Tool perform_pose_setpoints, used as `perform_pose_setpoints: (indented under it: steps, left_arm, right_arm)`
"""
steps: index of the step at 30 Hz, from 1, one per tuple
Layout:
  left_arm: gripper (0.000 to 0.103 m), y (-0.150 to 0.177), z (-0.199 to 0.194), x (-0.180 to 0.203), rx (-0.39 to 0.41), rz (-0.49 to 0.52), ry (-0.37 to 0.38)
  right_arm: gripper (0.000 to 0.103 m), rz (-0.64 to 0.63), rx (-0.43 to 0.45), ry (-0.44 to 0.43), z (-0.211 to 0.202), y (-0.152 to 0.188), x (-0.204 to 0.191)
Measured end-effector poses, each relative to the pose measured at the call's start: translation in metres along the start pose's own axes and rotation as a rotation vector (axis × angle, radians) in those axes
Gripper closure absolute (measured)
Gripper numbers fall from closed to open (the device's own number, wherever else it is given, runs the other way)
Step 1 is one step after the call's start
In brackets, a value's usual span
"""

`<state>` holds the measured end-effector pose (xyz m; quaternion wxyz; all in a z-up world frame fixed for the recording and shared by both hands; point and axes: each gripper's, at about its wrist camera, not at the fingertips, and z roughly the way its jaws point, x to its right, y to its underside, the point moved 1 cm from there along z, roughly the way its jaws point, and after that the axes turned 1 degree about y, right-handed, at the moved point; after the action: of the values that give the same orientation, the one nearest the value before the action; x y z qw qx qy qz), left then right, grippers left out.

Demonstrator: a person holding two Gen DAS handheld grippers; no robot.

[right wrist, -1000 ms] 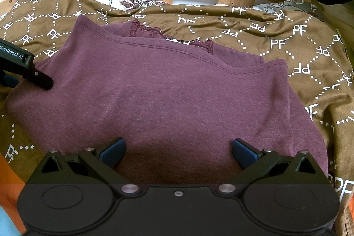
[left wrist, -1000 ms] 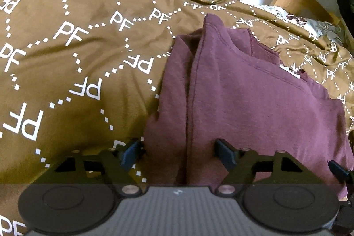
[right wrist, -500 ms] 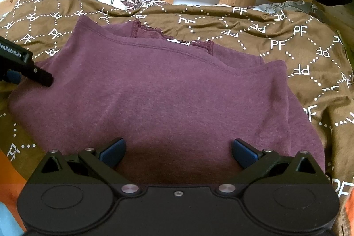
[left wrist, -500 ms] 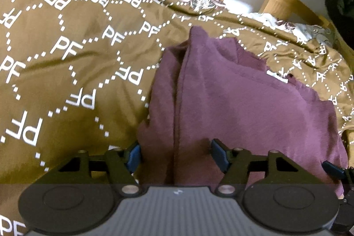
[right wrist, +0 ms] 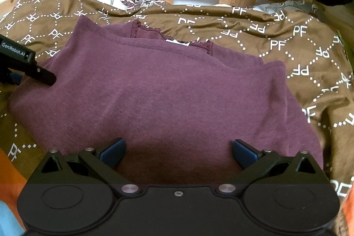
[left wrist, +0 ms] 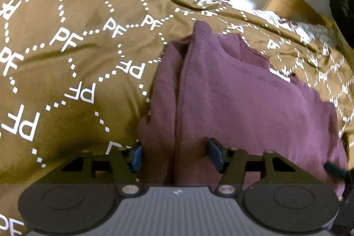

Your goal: Fold small clothes

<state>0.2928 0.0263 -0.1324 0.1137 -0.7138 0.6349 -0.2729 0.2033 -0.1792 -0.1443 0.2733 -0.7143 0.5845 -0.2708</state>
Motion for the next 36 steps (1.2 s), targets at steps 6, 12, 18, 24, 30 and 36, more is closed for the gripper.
perform_pose_setpoints:
  steps: [6,12,18,24,30,36]
  left_arm:
    - [0.062,0.001,0.000,0.004,0.000,0.011,-0.027]
    - [0.090,-0.002,-0.008,0.002,0.009,-0.057,-0.005]
    - [0.092,-0.011,-0.034,0.027,0.077,-0.011,0.029]
    - [0.093,-0.025,-0.063,0.082,0.126,0.081,0.061]
    - [0.093,-0.031,-0.080,0.174,0.142,0.243,0.067]
    - [0.093,-0.001,-0.061,0.266,0.115,0.428,0.045]
  right_arm:
    - [0.001,-0.035,0.009,0.029,-0.002,0.001,-0.003]
    - [0.001,-0.030,0.003,0.026,-0.005,-0.001,-0.001]
    - [0.001,-0.051,0.033,0.050,-0.018,-0.006,0.005]
    - [0.001,0.104,0.043,0.055,-0.030,-0.011,0.047]
    - [0.001,0.278,0.126,0.112,-0.055,-0.012,0.107]
    - [0.001,0.506,0.142,0.116,-0.070,-0.001,0.171]
